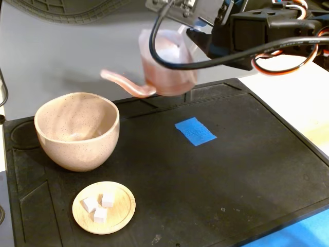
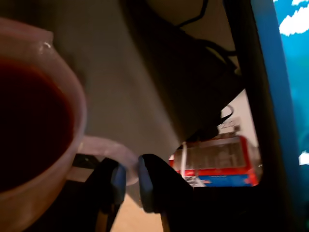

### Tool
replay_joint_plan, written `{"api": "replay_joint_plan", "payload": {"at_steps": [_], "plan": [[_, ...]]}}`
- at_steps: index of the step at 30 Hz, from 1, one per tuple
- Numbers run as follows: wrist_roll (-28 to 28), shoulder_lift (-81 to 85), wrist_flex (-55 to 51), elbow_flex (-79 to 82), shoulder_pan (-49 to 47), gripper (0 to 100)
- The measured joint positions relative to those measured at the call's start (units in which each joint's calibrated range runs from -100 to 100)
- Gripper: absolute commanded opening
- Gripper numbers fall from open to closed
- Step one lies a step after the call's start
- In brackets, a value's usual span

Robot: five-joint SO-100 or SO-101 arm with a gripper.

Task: Pick up a kettle and pour liquid into a cup.

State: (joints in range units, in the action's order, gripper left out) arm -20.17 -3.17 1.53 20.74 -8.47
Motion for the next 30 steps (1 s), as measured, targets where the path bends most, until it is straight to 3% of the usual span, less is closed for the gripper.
{"api": "replay_joint_plan", "payload": {"at_steps": [7, 16, 30], "plan": [[8.3, 0.0, 0.0, 0.0, 0.0, 1], [9.1, -6.9, 0.0, -9.4, -2.8, 1], [9.1, -7.0, 0.0, -9.4, -2.7, 1]]}}
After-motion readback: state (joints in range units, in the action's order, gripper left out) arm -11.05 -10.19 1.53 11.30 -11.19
